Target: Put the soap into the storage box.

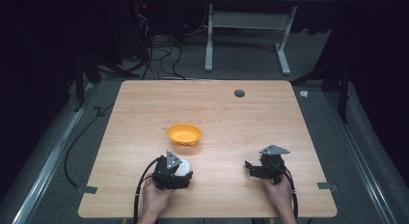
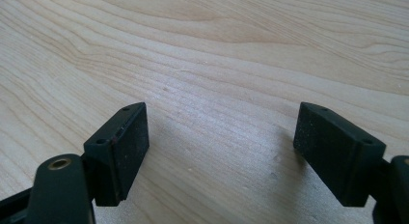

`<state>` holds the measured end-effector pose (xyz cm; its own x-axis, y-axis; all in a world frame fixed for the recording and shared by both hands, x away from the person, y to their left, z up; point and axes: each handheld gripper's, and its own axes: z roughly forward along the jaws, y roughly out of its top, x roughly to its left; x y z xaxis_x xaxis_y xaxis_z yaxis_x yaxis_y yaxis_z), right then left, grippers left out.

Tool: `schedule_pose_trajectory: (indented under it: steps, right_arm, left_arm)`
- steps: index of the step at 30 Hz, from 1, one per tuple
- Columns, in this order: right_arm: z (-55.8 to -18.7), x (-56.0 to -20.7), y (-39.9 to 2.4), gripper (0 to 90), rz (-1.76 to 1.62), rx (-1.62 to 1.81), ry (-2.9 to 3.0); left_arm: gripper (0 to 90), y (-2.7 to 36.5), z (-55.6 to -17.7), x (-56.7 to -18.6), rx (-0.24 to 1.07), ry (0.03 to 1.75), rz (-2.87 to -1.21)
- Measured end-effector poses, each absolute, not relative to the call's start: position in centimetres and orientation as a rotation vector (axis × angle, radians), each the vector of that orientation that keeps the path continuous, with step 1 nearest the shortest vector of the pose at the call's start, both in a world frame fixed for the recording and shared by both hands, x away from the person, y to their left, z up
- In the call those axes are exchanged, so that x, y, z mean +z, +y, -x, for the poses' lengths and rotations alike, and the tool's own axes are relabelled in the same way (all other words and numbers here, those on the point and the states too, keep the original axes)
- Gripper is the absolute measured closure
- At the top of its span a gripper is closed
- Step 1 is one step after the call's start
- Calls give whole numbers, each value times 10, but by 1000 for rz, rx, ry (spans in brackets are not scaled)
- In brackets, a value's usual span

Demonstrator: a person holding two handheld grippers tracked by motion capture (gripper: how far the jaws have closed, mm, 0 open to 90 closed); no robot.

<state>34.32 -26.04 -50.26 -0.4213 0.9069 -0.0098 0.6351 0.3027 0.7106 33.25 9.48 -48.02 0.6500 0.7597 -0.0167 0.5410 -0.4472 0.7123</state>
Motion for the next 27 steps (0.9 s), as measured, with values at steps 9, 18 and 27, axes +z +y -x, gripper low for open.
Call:
schedule_pose_trajectory:
  steps: [9, 18, 27]
  right_arm:
    - [-343, -503, -260, 209, -1375, 895, 2165]
    - [-343, -503, -260, 209, -1376, 896, 2165]
    - [-343, -503, -260, 208, -1375, 897, 2164]
  left_arm:
    - [232, 100, -336, -467, 364, 978, -2136]
    - [232, 105, -340, -453, 365, 968, -2117]
    - [231, 109, -344, -441, 375, 963, -2104]
